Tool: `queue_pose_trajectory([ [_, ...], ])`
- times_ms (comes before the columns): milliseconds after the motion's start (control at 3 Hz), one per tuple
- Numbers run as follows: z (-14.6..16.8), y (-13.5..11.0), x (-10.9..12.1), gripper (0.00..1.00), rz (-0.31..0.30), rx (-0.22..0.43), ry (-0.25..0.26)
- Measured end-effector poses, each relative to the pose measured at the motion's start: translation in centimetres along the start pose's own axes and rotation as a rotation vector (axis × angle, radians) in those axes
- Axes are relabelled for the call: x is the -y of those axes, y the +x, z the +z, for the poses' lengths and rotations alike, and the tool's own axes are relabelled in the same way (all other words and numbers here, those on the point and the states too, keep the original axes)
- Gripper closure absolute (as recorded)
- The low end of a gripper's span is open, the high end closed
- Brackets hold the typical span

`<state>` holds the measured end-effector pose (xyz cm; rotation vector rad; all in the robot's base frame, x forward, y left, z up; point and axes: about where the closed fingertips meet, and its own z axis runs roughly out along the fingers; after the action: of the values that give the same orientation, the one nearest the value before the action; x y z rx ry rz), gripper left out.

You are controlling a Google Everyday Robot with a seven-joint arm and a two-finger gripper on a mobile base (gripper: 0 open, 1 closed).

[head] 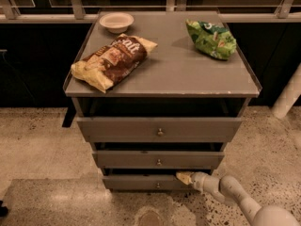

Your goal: Open bottom drawer

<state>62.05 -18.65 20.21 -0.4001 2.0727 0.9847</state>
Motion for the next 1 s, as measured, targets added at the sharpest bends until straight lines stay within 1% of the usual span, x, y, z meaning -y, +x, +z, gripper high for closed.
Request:
queue_pose_trajectory([
  [333, -2.6, 1.2, 0.0, 1.0, 0.073, -0.016, 0.087],
  [667, -2.5, 1.1, -0.1, 1.0, 0.071, -0.015, 0.083],
  [1000, -1.3, -2.2, 1.0, 1.0, 0.046, 0.02, 0.093],
])
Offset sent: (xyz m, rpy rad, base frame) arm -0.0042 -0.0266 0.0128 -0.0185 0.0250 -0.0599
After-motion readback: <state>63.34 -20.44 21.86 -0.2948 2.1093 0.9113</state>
